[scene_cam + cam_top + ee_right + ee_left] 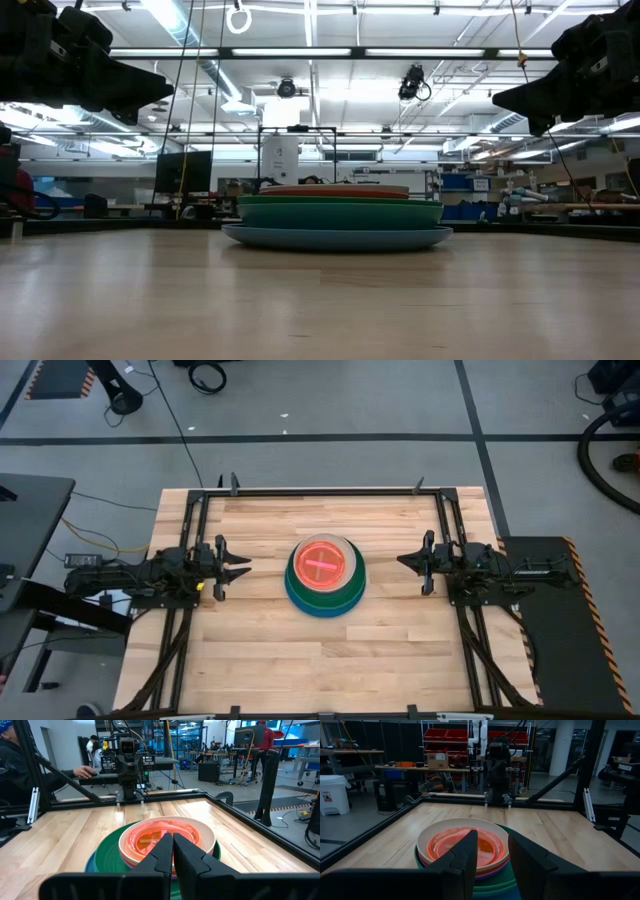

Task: Stack plastic plates
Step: Return to Home Position

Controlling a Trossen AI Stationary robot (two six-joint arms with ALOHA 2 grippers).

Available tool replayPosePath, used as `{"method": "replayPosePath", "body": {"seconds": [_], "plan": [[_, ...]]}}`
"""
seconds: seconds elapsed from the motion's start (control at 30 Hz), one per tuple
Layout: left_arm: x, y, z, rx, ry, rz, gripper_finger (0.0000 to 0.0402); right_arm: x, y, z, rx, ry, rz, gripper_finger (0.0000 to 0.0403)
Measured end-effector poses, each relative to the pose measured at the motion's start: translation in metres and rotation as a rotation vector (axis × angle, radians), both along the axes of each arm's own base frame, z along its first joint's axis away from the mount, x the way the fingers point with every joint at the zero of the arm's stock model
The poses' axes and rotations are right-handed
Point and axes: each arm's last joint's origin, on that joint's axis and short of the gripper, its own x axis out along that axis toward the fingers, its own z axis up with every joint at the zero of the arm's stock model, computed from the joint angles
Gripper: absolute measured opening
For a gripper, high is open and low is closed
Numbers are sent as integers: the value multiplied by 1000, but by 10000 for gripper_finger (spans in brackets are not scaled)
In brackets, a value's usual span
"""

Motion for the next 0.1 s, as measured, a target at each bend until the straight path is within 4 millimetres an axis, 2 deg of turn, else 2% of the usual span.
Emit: {"method": "replayPosePath", "body": {"seconds": [0.1], "plan": [[0,0,0,0,0,0,117,0,0,0,0,0,0,23]]}}
